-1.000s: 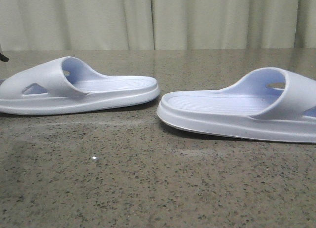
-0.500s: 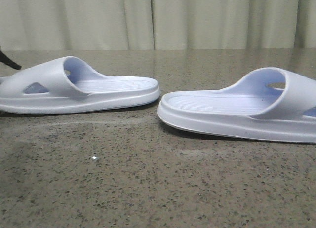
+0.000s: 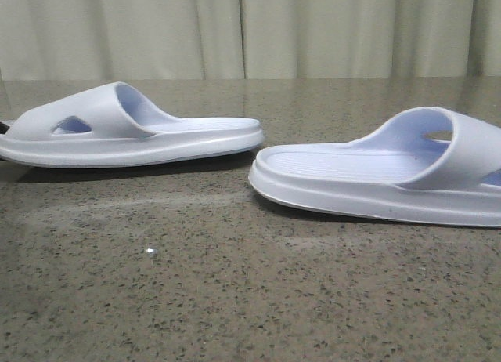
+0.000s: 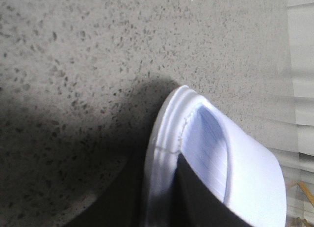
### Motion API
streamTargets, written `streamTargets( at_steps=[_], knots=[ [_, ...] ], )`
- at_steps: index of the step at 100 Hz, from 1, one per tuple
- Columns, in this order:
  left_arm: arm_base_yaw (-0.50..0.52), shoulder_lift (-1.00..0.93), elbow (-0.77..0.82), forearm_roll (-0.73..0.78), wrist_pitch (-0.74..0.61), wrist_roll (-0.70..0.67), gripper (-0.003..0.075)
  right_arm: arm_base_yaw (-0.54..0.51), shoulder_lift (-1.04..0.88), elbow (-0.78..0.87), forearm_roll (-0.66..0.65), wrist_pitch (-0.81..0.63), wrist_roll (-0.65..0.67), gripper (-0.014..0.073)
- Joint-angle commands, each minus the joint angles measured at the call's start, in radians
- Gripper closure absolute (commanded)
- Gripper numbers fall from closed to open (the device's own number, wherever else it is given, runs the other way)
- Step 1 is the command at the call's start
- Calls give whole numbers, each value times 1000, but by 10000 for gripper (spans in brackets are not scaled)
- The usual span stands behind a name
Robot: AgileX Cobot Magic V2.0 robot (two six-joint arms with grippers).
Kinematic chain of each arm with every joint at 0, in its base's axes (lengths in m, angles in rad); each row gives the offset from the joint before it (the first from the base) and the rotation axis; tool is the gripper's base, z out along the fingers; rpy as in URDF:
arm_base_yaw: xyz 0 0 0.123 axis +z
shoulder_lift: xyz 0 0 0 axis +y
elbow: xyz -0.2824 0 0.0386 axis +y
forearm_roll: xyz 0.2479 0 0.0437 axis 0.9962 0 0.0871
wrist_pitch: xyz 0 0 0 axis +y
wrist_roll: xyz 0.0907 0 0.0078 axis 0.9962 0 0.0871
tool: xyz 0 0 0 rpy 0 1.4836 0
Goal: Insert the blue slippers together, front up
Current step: 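Lift the grasped slipper with the left gripper above the table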
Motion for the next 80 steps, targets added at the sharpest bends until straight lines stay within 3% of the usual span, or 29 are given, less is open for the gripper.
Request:
streamTargets(
  at_steps=[1,22,48,80],
  knots=[
    [-1,-18,-16,-82,57,71,704,-8,20,-32,2,-81,-2,128],
    [3,-56,-16,-304,170,248,704,-8,20,-32,2,-81,-2,128],
    [3,-177,-16,-307,197,250,704,-8,20,-30,3,-80,8,128],
    [3,-313,-16,-307,232,223,704,-8,166,-30,20,-1,163,166]
  ],
)
